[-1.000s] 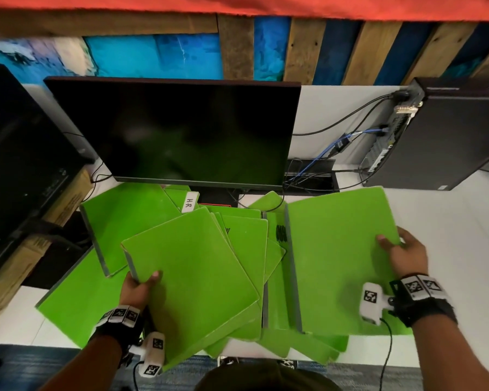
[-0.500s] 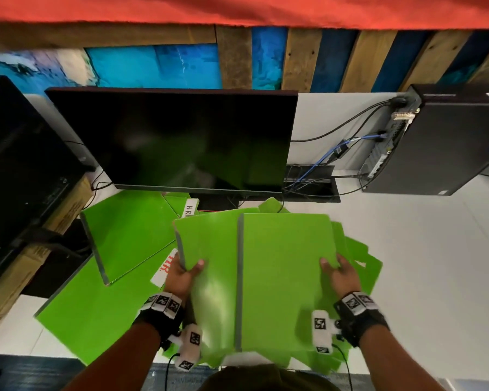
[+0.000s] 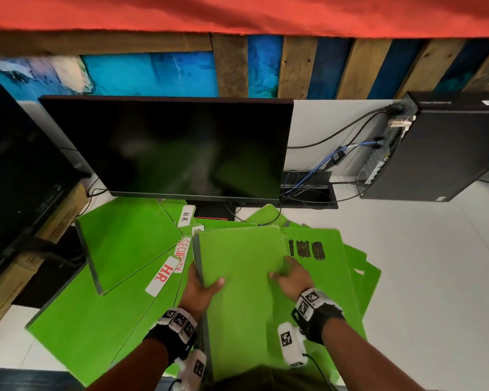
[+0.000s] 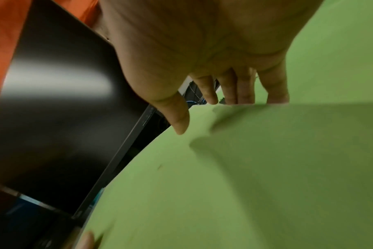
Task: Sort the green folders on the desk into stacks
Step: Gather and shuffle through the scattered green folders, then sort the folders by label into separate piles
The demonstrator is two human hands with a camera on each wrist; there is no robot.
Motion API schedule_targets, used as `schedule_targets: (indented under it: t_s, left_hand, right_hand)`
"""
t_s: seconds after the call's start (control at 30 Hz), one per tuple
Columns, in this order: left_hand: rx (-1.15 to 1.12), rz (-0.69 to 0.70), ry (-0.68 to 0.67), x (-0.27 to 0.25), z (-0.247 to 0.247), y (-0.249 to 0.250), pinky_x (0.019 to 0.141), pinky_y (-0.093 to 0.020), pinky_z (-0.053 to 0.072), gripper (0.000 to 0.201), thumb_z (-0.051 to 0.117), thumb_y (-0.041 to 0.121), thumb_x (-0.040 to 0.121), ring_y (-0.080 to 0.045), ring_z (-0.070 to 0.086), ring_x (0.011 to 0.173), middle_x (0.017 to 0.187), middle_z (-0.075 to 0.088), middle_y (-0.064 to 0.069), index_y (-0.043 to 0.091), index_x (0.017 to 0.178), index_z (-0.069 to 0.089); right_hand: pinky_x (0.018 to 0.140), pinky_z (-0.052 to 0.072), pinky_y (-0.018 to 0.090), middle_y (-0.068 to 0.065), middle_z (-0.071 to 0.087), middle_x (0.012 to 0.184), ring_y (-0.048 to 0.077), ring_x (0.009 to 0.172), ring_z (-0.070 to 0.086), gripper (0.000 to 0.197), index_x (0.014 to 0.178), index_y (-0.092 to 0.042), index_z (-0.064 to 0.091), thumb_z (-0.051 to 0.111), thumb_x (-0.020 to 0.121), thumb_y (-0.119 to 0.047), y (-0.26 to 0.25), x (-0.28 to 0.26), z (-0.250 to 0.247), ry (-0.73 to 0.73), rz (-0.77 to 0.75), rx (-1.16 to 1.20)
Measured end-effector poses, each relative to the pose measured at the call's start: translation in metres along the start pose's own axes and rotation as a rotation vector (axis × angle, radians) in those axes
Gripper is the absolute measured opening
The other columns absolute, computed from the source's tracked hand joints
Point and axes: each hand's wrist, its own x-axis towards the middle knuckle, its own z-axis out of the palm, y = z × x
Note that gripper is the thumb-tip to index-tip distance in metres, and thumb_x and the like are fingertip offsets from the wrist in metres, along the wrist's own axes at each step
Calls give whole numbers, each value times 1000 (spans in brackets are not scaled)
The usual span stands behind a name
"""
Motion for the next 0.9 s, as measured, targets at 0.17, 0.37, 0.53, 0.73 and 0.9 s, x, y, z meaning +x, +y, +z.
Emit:
schedule_targets:
  t_s: [0.17, 0.37, 0.53, 0.73, 0.9]
  left_hand:
    - [70, 41, 76, 12, -30, -5, 113, -42, 31, 124, 87, 30, 57, -20, 34, 137, 152, 30, -1, 19, 151, 8]
    - [148, -72, 77, 30, -56, -25, 111, -55, 32, 139, 86, 50, 49, -30, 28, 142, 158, 21, -7, 23, 151, -3]
    - [173, -78, 120, 30, -50, -33, 107, -55, 37, 122, 85, 25, 65, -33, 34, 138, 156, 26, -10, 19, 152, 0]
    - [137, -38, 78, 33, -51, -33, 100, -54, 45, 108, 82, 13, 69, -34, 47, 128, 146, 41, -11, 18, 150, 10]
    - [135, -35, 64, 35, -53, -35, 95, -49, 49, 104, 82, 11, 68, -35, 51, 122, 141, 46, -12, 18, 147, 14]
  right_hand:
    - [106, 37, 42, 11, 41, 147, 32, 133, 42, 67, 142, -14, 38, 64, 85, -38, 27, 13, -38, 148, 116, -43]
    - [107, 35, 47, 23, 38, 140, 39, 128, 39, 98, 139, 2, 28, 76, 70, -48, 88, 17, -66, 361, 496, -105]
    - [92, 50, 39, 18, 62, 124, 34, 110, 61, 67, 126, -2, 55, 76, 75, -40, 101, 18, -70, 292, 449, 175]
    - [96, 43, 40, 23, 59, 123, 38, 113, 55, 52, 121, -4, 59, 56, 88, -44, 114, 6, -63, 435, 454, 127]
    - [95, 43, 45, 23, 50, 122, 41, 111, 52, 59, 125, -8, 55, 61, 82, -48, 115, 6, -65, 438, 509, 135]
